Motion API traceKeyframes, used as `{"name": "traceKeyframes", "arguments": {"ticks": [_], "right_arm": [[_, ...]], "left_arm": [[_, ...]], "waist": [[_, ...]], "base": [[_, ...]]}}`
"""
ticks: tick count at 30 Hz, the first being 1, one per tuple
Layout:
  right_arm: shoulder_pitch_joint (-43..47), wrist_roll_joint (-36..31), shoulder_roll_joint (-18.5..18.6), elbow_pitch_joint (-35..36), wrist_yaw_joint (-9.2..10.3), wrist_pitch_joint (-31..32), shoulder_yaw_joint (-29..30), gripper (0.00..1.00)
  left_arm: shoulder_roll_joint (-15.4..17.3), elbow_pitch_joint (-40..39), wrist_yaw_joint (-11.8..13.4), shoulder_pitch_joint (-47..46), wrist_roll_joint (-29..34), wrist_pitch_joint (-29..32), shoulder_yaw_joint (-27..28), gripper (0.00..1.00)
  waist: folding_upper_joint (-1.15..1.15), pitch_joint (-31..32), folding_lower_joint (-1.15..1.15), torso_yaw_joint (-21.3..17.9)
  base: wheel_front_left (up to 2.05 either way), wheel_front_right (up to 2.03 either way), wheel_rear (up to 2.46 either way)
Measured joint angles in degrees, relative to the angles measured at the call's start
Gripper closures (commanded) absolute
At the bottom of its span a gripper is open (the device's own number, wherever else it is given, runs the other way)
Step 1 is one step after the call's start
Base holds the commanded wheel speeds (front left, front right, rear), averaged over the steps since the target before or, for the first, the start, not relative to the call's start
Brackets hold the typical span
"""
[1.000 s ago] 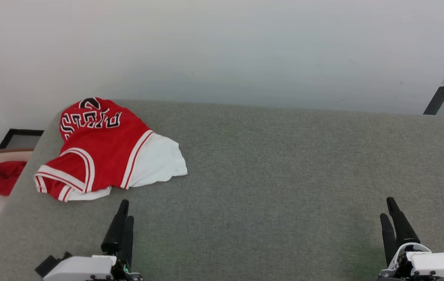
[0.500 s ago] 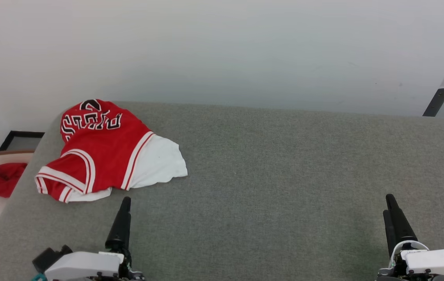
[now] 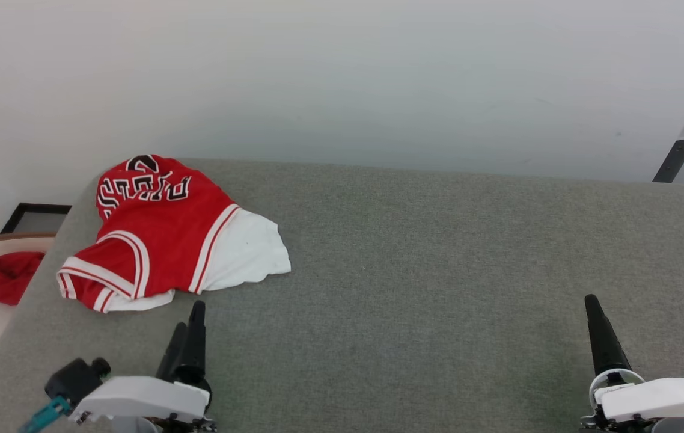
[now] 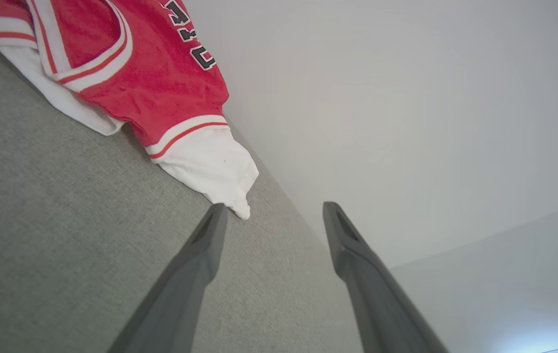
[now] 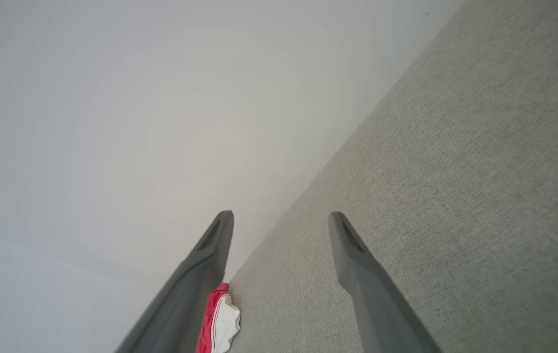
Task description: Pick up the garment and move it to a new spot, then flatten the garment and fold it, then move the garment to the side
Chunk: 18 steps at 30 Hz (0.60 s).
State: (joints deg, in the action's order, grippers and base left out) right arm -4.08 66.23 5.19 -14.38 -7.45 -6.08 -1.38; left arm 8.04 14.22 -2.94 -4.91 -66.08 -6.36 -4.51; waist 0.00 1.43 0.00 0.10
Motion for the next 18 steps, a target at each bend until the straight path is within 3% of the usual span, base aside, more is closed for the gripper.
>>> {"name": "traceKeyframes", "arguments": {"ticks": [18], "right_arm": [[0.0,-30.4,-0.4,0.9,0.00,-3.0,0.4,0.00]], "left_arm": [[0.3,-3.1,3.5,0.3,28.7,-2.8,0.3,0.00]], "waist": [[0.00,0.4,0.00,0.3]], "base": [[0.00,0.00,0.00]]}}
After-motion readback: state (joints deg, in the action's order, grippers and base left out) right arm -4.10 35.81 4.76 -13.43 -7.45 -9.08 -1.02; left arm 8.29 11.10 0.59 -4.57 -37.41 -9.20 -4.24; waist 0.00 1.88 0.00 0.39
